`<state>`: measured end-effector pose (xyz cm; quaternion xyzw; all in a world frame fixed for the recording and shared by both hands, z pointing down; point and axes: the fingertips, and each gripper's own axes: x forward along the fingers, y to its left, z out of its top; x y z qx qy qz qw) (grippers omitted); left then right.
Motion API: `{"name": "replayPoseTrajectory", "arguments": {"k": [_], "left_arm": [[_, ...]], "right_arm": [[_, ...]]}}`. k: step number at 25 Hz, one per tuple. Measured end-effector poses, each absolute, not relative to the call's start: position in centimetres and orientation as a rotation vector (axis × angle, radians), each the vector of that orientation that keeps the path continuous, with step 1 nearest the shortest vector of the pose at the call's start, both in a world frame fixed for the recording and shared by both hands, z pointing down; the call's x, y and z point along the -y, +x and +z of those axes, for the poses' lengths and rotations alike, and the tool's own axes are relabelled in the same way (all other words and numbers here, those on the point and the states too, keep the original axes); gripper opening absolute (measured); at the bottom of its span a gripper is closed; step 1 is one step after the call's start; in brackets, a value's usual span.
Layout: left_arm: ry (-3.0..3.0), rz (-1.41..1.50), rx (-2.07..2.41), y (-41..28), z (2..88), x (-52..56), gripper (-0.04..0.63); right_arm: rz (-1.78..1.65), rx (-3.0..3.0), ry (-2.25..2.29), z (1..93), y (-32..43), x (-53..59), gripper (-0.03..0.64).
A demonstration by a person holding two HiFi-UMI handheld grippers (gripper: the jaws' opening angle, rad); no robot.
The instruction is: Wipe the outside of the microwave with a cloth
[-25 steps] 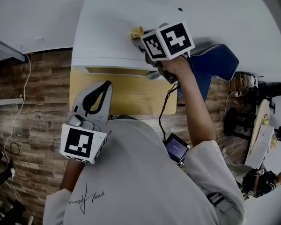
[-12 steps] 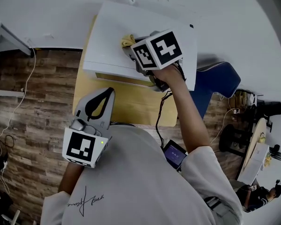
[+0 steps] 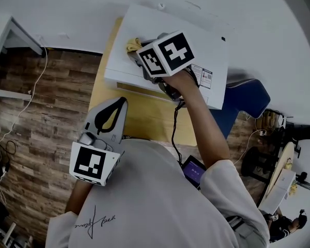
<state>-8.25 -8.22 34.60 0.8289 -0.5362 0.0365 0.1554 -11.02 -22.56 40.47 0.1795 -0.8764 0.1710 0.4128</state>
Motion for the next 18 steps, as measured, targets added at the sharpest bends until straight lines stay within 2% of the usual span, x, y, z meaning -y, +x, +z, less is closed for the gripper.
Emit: {"name": "replayPoseTrajectory", "arguments": {"k": [12,18], "left_arm": [[2.342,0.126,1.565,-10.2,35.1,7.9,-0.009],[2.332,0.119,1.567,-10.8,35.3,7.8,-0.011]], "right_arm": [[0.519,2.403,0.22,38.2,-16.3,20.1,0.121],[0.528,2.632,0.268,33.9,-14.3,20.2,0.123]]}}
